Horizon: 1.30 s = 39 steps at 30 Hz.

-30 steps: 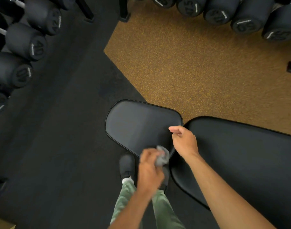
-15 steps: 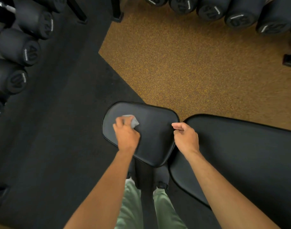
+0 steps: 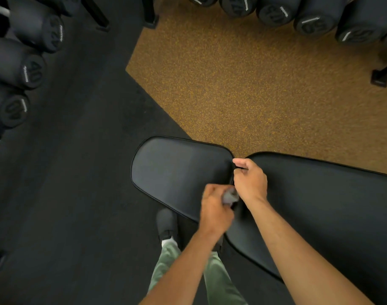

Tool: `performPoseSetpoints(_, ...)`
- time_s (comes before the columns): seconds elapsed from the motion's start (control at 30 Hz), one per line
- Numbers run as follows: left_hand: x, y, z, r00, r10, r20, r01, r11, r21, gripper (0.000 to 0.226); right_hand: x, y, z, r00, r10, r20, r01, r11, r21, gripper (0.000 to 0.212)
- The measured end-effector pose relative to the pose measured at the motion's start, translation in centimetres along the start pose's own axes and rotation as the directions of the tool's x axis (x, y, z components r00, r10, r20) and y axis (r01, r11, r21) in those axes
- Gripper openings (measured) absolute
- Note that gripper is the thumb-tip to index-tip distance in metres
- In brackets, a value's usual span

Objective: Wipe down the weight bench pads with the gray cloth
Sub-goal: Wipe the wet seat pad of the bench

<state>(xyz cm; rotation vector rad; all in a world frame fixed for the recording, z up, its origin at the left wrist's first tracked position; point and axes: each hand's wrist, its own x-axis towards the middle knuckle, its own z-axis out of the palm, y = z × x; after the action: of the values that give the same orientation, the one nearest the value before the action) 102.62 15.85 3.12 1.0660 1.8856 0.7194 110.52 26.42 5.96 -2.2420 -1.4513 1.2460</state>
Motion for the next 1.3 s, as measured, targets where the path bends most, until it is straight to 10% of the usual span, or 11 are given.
performPoseSetpoints(0.23,9.3,-3.9,-15.5,0.846,-0.112,-0.522,0.188,0.978,0.094,0.040,-0.1,0.0,0.1,1.000,0.024,0.008,-0.024,1.000,0.016,0.040)
performPoseSetpoints(0.37,13.3,-6.2,-16.8,0.880,-0.181,-0.440,0.295,0.933,0.206,0.046,-0.2,0.2,0.2,0.999,0.029,0.016,-0.029,1.000,0.006,0.040)
performPoseSetpoints(0.73,8.6,1.6,-0.3,0.996,0.091,-0.024,-0.072,0.901,0.429,0.054,0.6,0.5,-0.8,0.992,0.035,-0.119,-0.032,0.999,0.029,0.035)
performPoseSetpoints(1.03,4.4,2.1,1.6,0.920,0.118,0.373,-0.242,0.921,0.306,0.032,1.1,1.6,-0.9,0.983,0.059,-0.174,-0.048,0.996,0.069,0.036)
performPoseSetpoints(1.3,14.5,2.3,-8.0,0.985,0.170,-0.042,-0.154,0.956,0.249,0.052,0.6,1.9,-0.9,0.981,0.091,-0.173,-0.070,0.990,0.123,0.034)
